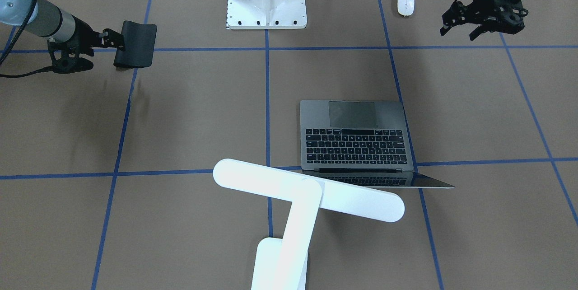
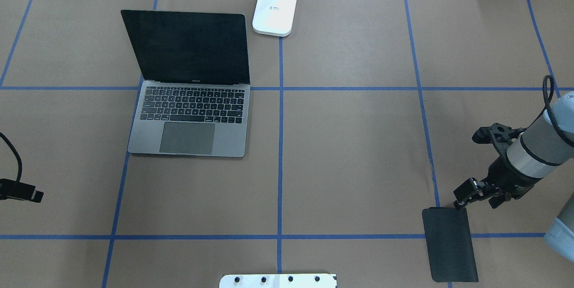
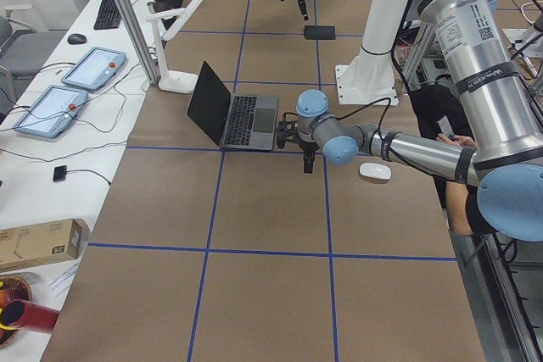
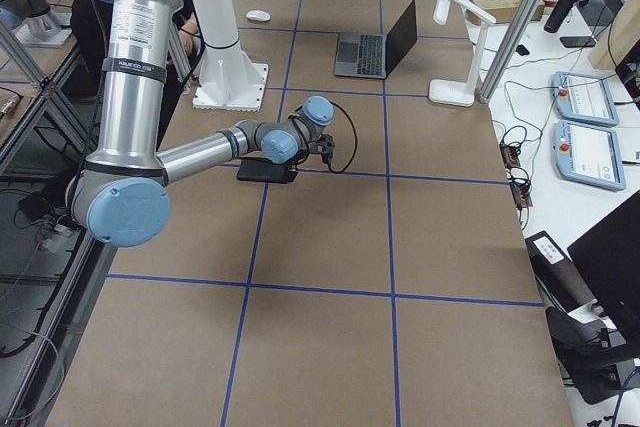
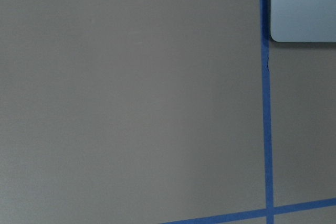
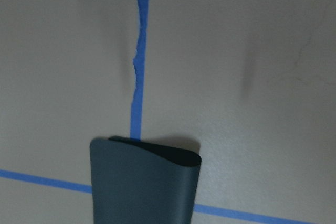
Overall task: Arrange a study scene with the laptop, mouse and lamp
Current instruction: 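Grasp the dark grey mouse pad edge with the right gripper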
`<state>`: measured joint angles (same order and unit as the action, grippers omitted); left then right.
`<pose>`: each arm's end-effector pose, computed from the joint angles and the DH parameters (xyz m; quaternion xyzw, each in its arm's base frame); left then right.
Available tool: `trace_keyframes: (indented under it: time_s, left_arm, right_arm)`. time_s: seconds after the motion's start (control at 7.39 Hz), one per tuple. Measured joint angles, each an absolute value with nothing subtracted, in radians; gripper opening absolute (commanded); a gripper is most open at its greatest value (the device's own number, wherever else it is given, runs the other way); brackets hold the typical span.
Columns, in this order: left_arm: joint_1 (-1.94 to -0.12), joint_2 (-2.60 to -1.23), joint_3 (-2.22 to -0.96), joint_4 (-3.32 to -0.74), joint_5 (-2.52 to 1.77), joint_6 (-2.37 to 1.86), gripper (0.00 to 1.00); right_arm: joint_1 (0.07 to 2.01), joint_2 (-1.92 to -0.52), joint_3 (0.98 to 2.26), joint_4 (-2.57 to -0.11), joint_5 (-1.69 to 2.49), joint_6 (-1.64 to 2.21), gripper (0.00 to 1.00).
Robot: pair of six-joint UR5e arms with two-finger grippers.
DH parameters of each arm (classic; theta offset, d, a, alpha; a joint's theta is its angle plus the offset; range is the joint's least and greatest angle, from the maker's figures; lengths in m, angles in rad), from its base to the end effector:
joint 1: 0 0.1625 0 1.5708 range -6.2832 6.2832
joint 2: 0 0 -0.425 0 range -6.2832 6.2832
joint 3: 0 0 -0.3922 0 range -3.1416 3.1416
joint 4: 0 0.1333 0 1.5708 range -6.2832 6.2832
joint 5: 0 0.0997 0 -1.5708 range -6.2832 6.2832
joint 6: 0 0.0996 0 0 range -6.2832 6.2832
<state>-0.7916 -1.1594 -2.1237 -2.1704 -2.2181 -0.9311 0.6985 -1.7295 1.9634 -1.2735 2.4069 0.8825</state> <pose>0.1907 -0.2973 0.4880 0.0015 0.4536 0.0478 0.8899 -0.2943 -0.3247 0.4983 -0.1480 -0.4349 -0.1021 0.8824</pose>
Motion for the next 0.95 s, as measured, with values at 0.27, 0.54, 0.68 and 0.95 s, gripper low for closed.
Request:
trace_keyframes:
  time_s: [0.27,0.54,0.68,0.95]
  left_arm:
    - [-0.787,-1.159,-2.124,-2.178,-2.218,-0.931,1.00]
    - [-0.786,-1.158,-2.124,-2.180,-2.218,-0.931,1.00]
    - [-0.785,-1.157,-2.124,-2.180,-2.218,-0.931,1.00]
    - [-0.786,-1.157,-2.123,-2.180,-2.218,-0.931,1.00]
  right_arm:
    - [0.674,-1.729,1.922,-1.232,2.407,0.904,0.82]
    - [0.650,-1.729,1.920,-1.228,2.406,0.910,0.77]
    - [0.633,-1.730,1.920,-1.228,2.406,0.911,0.77]
    - [0.599,-1.735,1.920,-1.231,2.408,0.911,0.69]
